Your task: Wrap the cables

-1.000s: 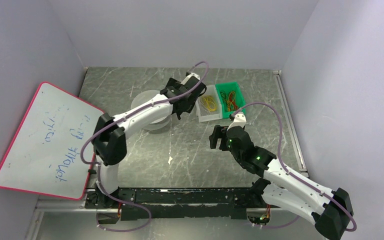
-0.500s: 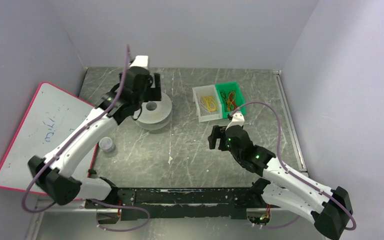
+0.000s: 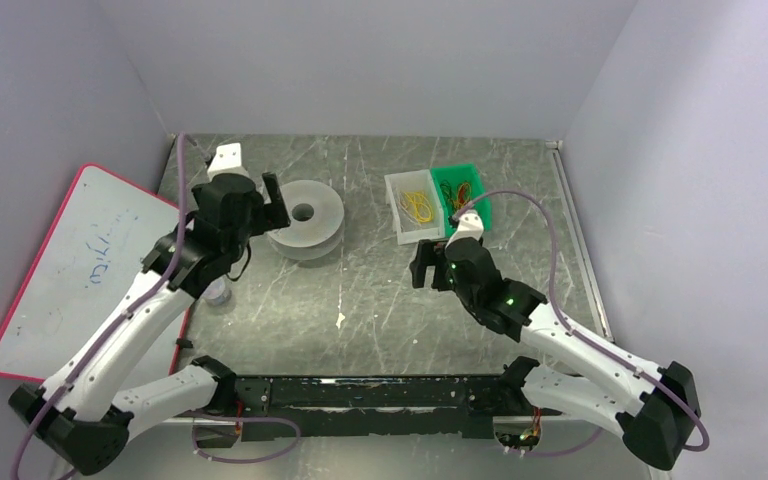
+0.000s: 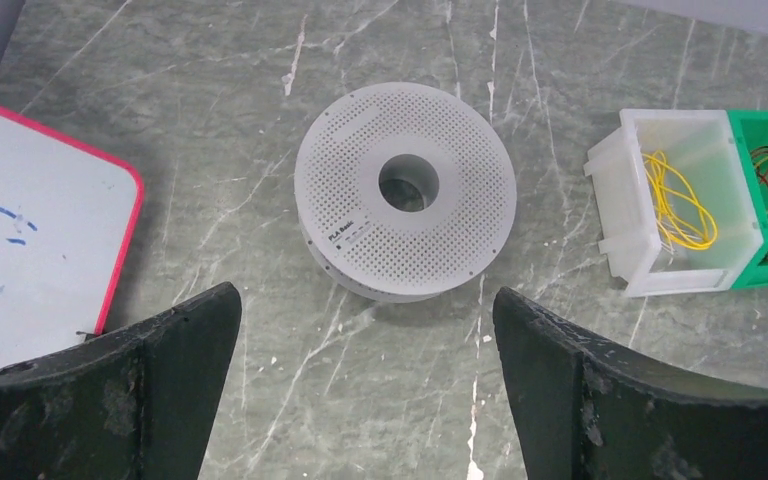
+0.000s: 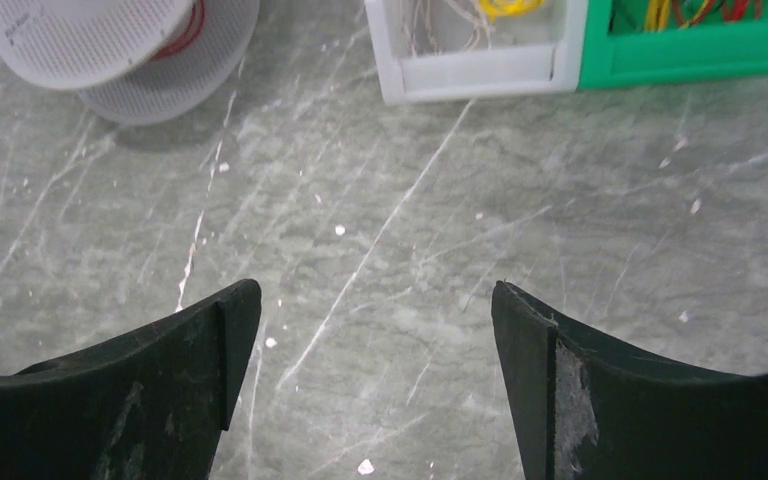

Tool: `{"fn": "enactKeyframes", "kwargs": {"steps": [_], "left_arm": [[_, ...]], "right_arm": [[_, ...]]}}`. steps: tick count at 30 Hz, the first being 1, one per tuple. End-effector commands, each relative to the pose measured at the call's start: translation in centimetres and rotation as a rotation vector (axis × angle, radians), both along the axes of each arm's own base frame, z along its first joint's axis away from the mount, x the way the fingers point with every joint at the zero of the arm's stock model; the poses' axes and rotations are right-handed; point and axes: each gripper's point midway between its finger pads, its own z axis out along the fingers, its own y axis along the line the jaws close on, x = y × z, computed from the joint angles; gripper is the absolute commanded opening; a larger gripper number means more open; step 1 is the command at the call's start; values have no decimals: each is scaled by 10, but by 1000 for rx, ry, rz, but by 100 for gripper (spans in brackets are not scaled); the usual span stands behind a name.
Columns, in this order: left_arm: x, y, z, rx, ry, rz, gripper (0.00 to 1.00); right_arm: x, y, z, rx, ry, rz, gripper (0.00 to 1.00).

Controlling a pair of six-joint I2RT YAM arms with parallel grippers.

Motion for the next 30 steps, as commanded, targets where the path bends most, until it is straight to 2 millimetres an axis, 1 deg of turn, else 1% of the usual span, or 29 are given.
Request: {"fn": "enactKeyframes", "kwargs": {"steps": [1,5,8,10,13,15,16,17,19,23,25,26,28,29,30], "left_arm": [[-13,1,16,-34,-71,-58,100],[-21,-10,15,-16,-90,-180,100],[-26,-23,10,-15,-84,-273,100],[-31,-35,9,-33,-86,-350,100],[-40,-59,15,-74,-113,-501,99],[-46,-72,22,-97,-139,-591,100],[-51,-80,26,-108,-150,-645,100],[-55,-84,32,-114,-165,-682,100],[-63,-91,42,-125,-200,-747,100],[-72,-102,67,-147,-276,-836,100],[-73,-107,74,-144,-283,-871,100],[-75,-109,76,-140,-287,-889,100],[-74,-112,74,-128,-296,-912,99],[-73,-112,68,-122,-297,-913,100],[-71,-112,64,-124,-301,-904,100]], "right_arm": [[15,-12,31,0,-65,-100,93],[24,-23,59,10,-109,-194,100],[32,-37,82,20,-146,-308,100],[37,-48,94,27,-168,-399,100],[42,-71,105,10,-204,-560,100],[43,-78,108,-25,-209,-603,100],[43,-78,104,-61,-196,-586,100],[44,-72,114,-86,-199,-530,100],[46,-64,123,-123,-211,-444,100],[46,-61,146,-118,-274,-383,100],[42,-62,157,-101,-298,-360,100],[40,-65,160,-91,-312,-363,100],[37,-67,165,-72,-345,-349,100],[33,-63,165,-69,-352,-300,100],[30,-54,165,-72,-365,-218,100]]}}
